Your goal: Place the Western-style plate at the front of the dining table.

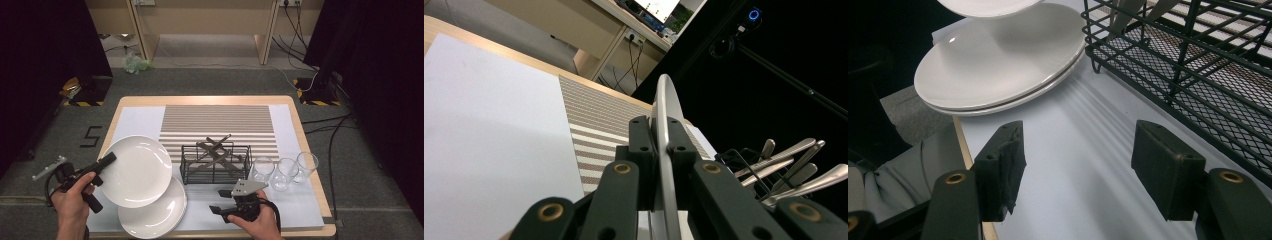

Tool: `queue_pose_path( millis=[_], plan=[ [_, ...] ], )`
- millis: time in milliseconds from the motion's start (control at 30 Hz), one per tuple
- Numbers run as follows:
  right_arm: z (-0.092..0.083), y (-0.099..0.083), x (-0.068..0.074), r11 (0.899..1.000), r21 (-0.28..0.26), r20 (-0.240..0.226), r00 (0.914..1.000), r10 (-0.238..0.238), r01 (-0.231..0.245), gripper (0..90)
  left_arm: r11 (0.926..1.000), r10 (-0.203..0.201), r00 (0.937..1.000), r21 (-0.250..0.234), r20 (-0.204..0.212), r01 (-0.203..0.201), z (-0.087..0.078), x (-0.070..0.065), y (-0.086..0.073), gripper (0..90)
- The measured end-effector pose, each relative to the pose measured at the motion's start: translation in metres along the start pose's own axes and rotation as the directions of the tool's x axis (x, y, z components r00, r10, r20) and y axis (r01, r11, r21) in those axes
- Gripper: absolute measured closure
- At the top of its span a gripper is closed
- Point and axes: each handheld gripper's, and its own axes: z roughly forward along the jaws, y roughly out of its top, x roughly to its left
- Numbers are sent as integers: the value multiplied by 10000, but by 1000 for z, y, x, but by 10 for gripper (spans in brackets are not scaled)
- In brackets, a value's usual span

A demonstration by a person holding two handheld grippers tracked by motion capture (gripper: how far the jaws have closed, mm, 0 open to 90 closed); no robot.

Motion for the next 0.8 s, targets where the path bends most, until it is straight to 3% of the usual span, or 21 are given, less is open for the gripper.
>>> queue_pose_path(
  millis=[800],
  plan=[
    [-5,-3,-1,9999,-23,33,9999,115,-115,382,9999,106,9999,-55,13,-106,11,0,10,849]
  ],
)
